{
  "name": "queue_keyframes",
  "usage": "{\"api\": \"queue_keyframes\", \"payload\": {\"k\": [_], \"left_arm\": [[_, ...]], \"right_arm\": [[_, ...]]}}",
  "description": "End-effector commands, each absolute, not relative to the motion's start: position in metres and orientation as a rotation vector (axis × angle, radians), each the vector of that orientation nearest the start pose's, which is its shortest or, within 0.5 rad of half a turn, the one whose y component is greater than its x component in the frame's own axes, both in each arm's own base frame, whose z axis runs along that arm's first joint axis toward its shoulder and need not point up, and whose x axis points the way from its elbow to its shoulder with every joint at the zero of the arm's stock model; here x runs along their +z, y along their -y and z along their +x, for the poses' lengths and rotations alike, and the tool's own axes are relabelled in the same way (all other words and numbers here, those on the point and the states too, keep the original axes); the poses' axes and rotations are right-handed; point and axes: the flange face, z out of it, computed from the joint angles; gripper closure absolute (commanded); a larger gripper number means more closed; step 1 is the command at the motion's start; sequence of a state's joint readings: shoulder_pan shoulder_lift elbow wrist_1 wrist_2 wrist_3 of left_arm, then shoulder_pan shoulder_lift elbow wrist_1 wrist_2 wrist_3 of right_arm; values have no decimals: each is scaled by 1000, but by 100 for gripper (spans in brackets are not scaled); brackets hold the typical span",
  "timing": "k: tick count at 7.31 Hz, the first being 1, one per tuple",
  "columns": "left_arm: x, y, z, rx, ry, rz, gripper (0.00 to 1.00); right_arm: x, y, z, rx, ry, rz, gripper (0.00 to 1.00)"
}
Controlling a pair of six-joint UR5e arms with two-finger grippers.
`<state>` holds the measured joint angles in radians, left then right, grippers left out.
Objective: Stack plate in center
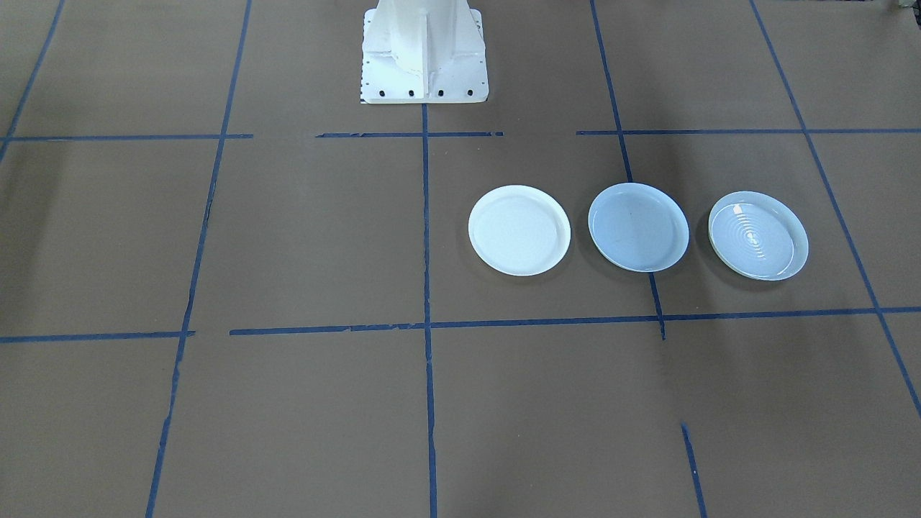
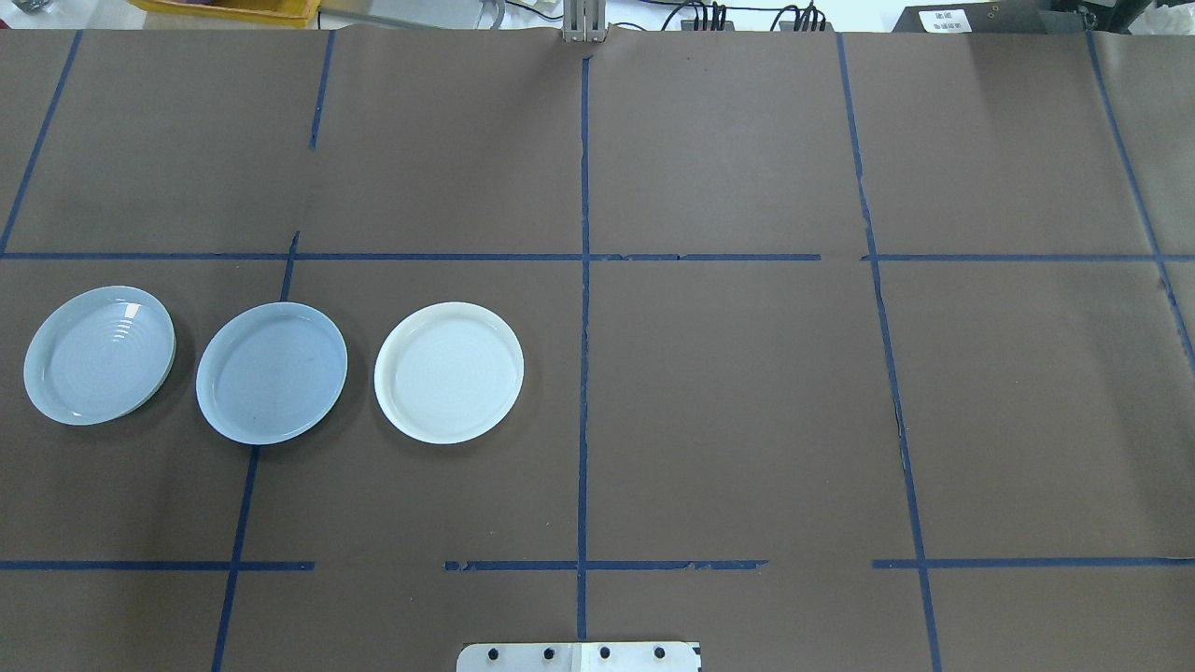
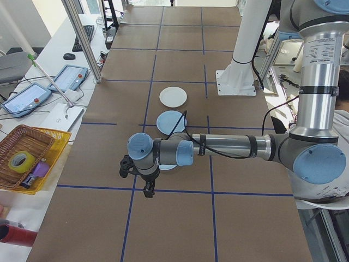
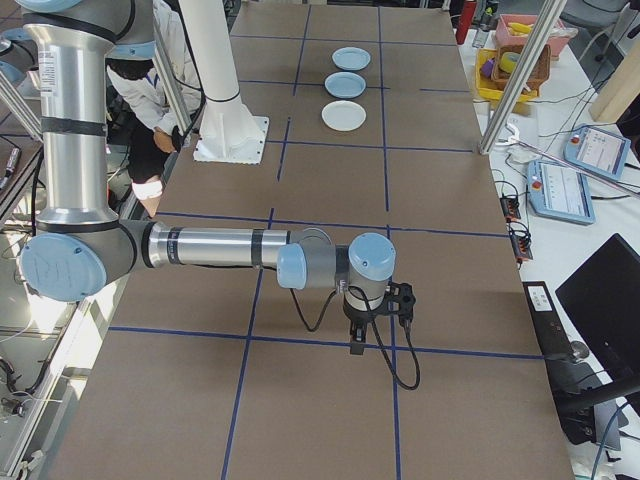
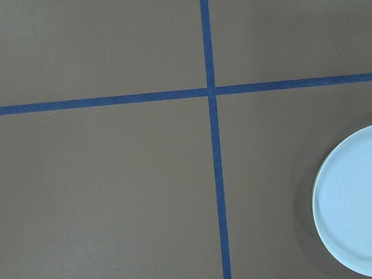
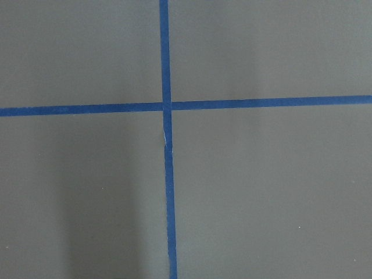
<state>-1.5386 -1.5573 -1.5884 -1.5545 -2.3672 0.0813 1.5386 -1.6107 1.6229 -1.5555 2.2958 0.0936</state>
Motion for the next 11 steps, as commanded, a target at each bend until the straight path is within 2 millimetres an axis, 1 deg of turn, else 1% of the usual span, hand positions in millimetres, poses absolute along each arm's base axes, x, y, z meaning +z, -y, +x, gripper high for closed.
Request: {"api": "queue_keyframes", "payload": {"k": [1,2,3,5,6,7,8,9,11], "left_arm": [[644,495,-46,116,-799,35,0],[639,495,-46,122,-800,45,0],[649,493,-46,114,-799,26,0],[646,495,-44,116,-801,41,0],[645,498,-20,128,-798,32,0],[655,502,10,86,-805,16,0],[673,505,36,46,-828,54,0],[681,502,68,21,-851,51,0],[668,496,115,-6,-893,36,0]], "right_arm": [[654,479,52,47,724,-19,0],[654,479,52,49,726,-19,0],[654,479,52,47,726,-19,0],[654,479,52,47,726,-19,0],[654,479,52,49,724,-19,0],[654,479,52,47,724,-19,0],[654,479,52,49,726,-19,0],[654,479,52,49,726,-19,0],[654,479,52,47,726,-19,0]]}}
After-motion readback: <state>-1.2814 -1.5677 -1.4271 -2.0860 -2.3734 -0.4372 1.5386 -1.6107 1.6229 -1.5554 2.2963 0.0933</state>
